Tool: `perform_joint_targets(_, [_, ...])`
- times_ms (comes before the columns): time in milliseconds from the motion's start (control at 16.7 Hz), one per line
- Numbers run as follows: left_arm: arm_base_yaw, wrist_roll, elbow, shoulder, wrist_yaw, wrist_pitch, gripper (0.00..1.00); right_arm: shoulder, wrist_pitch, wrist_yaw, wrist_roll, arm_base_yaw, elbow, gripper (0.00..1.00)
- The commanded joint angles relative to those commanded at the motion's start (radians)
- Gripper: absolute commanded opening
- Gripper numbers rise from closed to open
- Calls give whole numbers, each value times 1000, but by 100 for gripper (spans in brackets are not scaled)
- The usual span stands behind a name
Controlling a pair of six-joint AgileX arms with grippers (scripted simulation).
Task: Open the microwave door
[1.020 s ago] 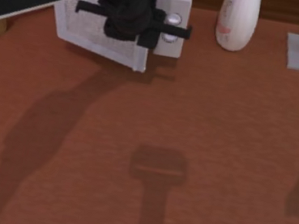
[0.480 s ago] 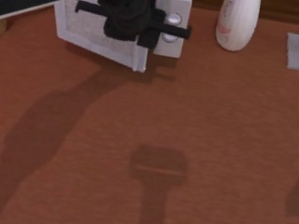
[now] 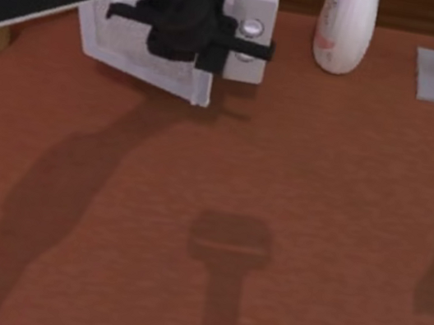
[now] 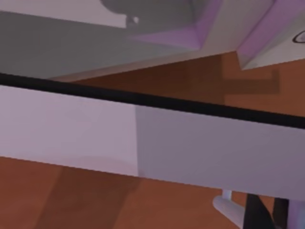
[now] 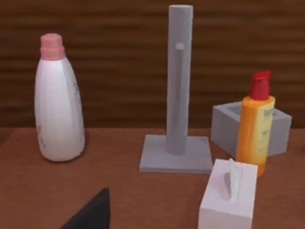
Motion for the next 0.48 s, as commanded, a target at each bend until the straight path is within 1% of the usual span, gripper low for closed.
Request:
perform_joint_targets(240, [20,78,-87,-59,41,36,0,0,0,0,0,0,0,100])
perform_joint_targets(480, [23,88,-98,-67,47,42,0,0,0,0,0,0,0,100])
